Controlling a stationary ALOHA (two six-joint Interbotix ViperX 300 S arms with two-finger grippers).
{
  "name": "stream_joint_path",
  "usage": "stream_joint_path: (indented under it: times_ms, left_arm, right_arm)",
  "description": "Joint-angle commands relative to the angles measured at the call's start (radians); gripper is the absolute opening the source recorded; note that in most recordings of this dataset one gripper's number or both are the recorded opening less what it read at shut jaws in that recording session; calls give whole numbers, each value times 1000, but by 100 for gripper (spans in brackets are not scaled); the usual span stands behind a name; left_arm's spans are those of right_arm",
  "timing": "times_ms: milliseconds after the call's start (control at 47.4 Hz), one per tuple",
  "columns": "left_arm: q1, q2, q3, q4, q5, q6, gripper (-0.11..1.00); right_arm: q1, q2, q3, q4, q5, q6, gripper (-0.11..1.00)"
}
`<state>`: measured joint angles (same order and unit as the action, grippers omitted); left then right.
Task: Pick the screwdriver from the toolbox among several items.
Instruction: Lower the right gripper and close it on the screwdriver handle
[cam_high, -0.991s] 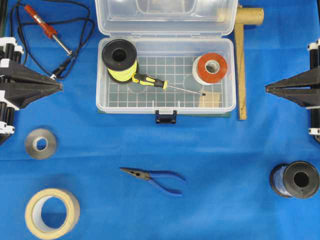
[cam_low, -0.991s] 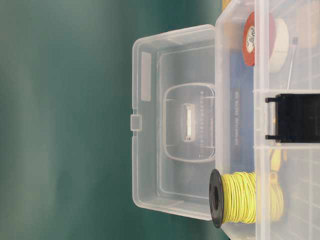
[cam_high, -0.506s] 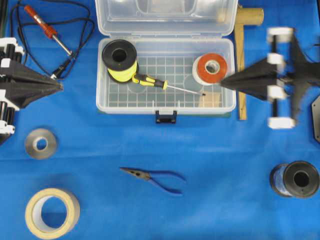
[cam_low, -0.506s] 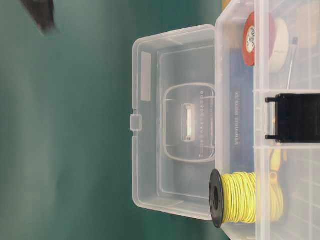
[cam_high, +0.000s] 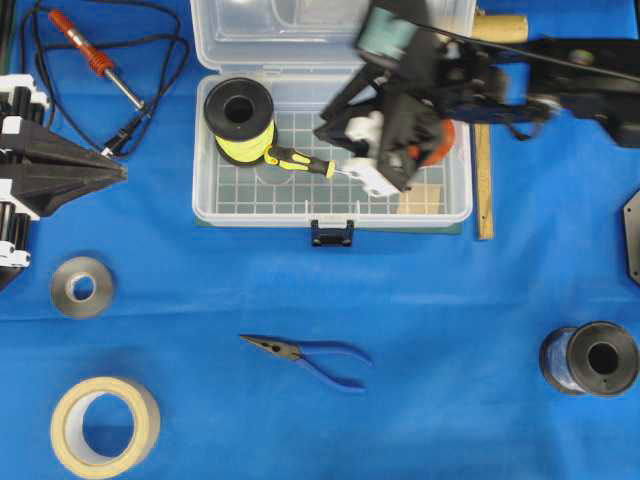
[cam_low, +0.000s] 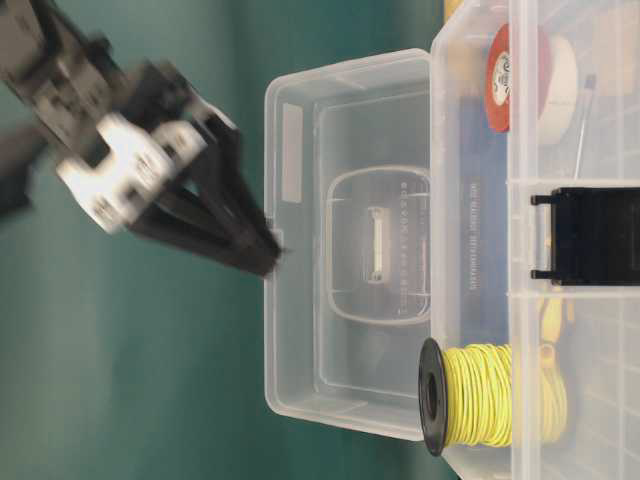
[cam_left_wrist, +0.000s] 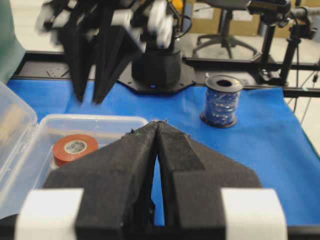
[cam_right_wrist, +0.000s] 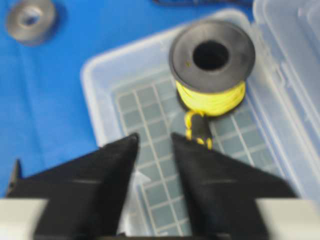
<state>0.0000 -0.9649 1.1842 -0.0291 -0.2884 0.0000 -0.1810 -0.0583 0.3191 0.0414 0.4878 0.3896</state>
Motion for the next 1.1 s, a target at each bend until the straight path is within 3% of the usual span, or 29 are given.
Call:
stream_joint_path:
  times_ms: [0,84,148,380,738,864,1012,1075]
  left_arm:
    - [-2,8,-15,-2,-9,-2,0]
    - [-2,9,-14,-2,-9,-2,0]
    - [0,9,-14,-2,-11,0,0]
    - [-2,9,-12,-3,-11,-2,0]
    - [6,9,-6,-2,-11,-2,0]
    - [15,9,-3,-5,-9,-3,0]
    - [20,6,-2,-5,-5,-3,0]
    - [20,6,0,-5,-3,-3,0]
  right_arm:
    - [-12,40,-64,-5,46,12,52]
    - [-20,91,-89,-5,77,20,71]
    - [-26,127,-103,-5,86,23,76]
    - [-41,275,-127,-5,100,61,75]
    - [-41,410,-158,5,112,63,74]
    - [-41,419,-158,5,112,63,65]
    - [-41,417,-158,6,114,61,28]
    - [-43,417,-158,11,118,61,26]
